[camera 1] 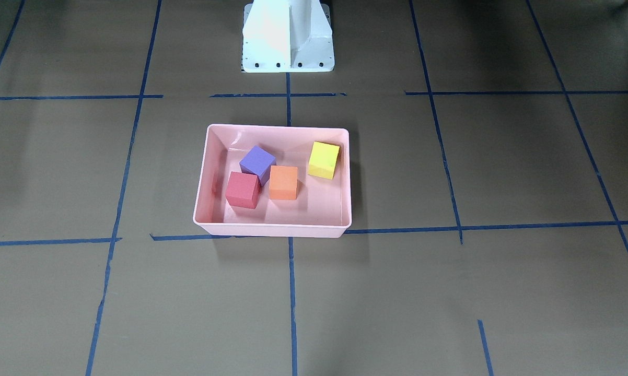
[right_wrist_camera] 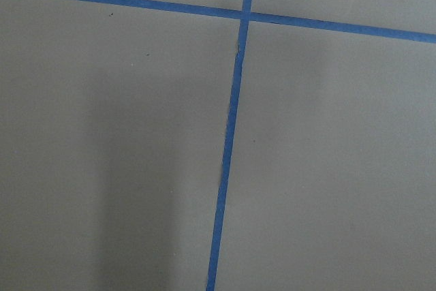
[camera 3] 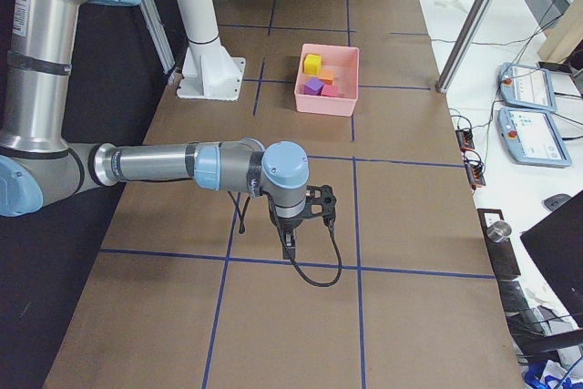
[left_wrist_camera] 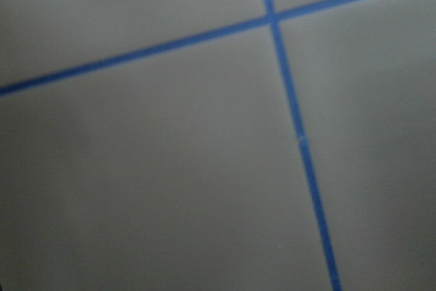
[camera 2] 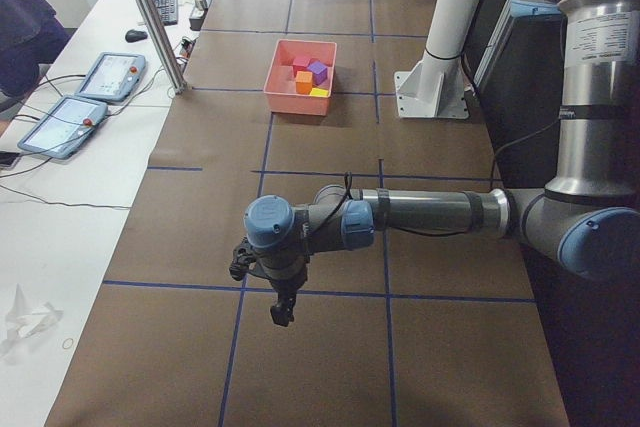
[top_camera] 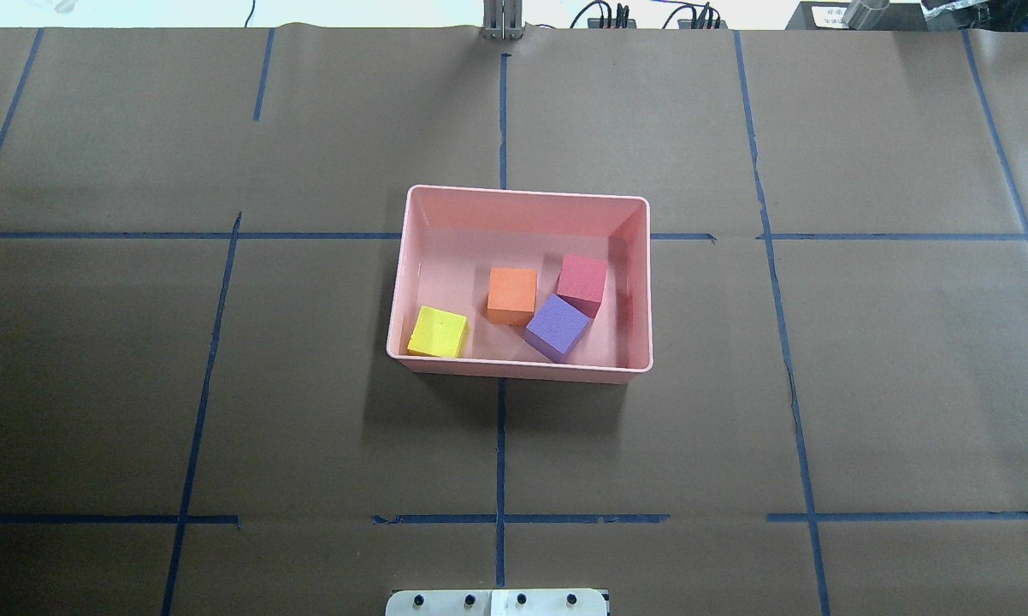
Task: Place blocks into pink bin with both arms
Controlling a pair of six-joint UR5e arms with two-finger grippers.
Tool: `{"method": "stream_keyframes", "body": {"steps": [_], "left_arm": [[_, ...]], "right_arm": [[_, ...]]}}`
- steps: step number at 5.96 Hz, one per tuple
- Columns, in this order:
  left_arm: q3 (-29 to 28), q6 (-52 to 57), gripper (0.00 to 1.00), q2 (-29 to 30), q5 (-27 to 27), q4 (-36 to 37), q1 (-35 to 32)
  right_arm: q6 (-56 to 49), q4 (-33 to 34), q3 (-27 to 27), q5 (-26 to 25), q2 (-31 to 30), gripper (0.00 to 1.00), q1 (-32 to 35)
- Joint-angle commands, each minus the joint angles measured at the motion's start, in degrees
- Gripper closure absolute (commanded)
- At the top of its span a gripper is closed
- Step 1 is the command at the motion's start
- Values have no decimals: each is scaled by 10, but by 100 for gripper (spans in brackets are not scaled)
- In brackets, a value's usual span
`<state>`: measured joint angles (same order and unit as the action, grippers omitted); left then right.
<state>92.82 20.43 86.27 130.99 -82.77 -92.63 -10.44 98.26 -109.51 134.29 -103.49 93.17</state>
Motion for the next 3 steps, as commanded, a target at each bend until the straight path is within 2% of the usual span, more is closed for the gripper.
{"method": "stream_keyframes", "body": {"steps": [1, 3], "left_arm": [[-2, 0, 0, -2, -2, -9, -1], [0, 4, 0, -1, 1, -10, 0]], "right_arm": [[0, 0, 0, 2, 0, 0, 0], [0, 0, 0, 3, 0, 0, 0]]}}
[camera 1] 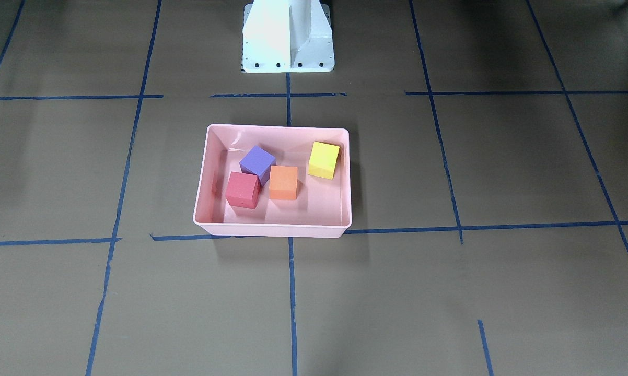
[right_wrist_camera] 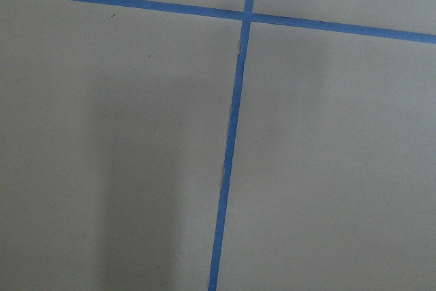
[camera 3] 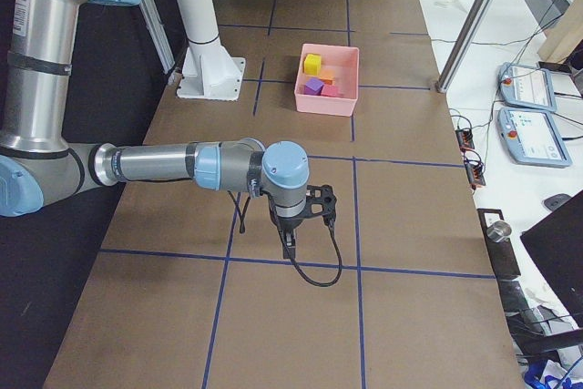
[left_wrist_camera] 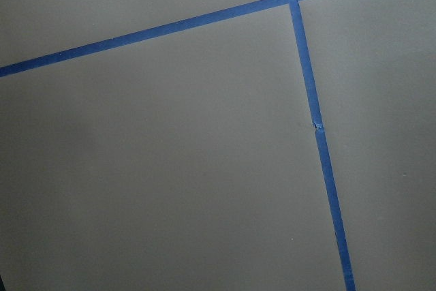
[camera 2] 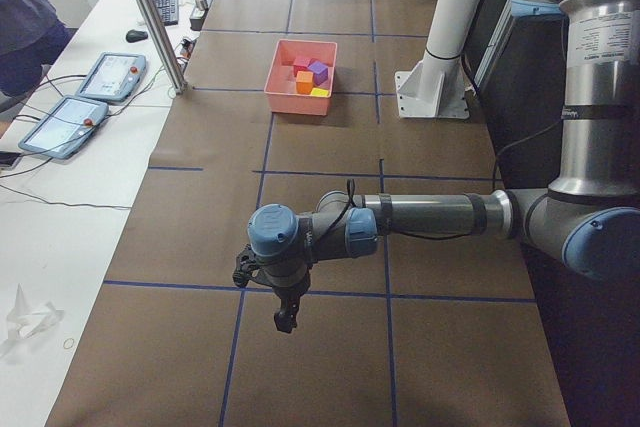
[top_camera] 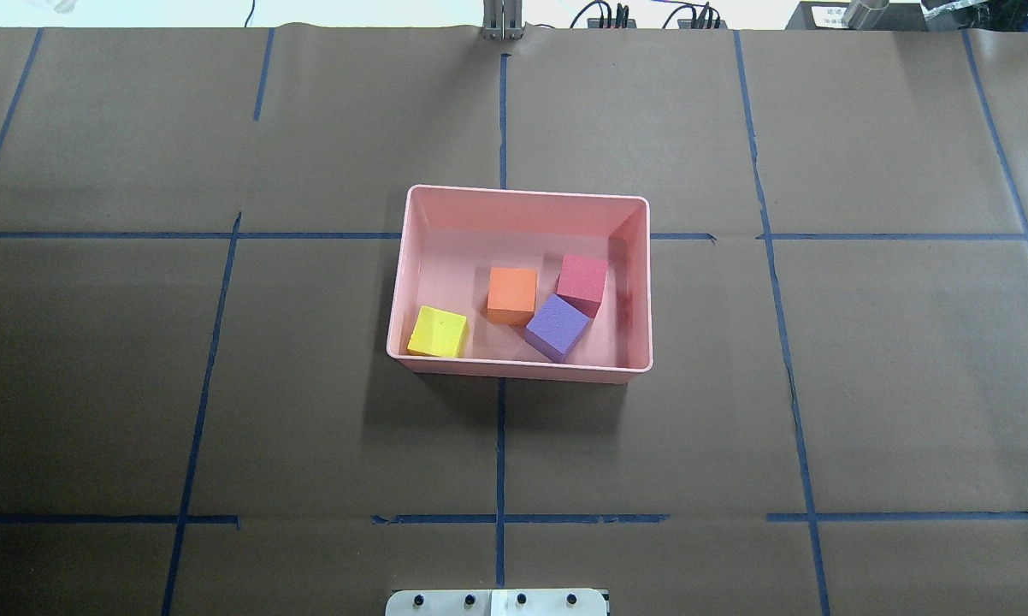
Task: Place blocks into pink bin with both arms
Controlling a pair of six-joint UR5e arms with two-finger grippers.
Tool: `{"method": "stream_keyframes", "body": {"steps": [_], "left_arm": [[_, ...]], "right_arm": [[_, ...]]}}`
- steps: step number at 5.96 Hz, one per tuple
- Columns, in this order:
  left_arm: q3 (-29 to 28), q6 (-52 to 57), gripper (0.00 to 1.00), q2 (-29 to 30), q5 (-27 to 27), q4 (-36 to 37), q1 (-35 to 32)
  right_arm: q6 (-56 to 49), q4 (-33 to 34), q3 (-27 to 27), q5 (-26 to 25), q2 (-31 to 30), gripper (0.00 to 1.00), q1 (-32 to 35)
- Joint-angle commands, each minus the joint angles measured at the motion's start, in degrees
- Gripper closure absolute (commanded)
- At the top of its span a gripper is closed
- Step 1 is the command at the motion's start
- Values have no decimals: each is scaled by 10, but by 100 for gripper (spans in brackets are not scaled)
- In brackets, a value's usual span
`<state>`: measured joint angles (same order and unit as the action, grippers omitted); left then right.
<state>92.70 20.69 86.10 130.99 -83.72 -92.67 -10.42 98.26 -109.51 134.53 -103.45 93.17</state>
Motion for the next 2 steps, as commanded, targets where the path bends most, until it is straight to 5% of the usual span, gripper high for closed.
{"method": "stream_keyframes", "body": {"steps": [1, 2], "left_arm": [[2, 1, 0, 0, 1, 0, 0], [2, 1, 0, 0, 1, 0, 0]], "right_arm": [[0, 0, 0, 0, 1, 0, 0], [0, 0, 0, 0, 1, 0, 0]]}}
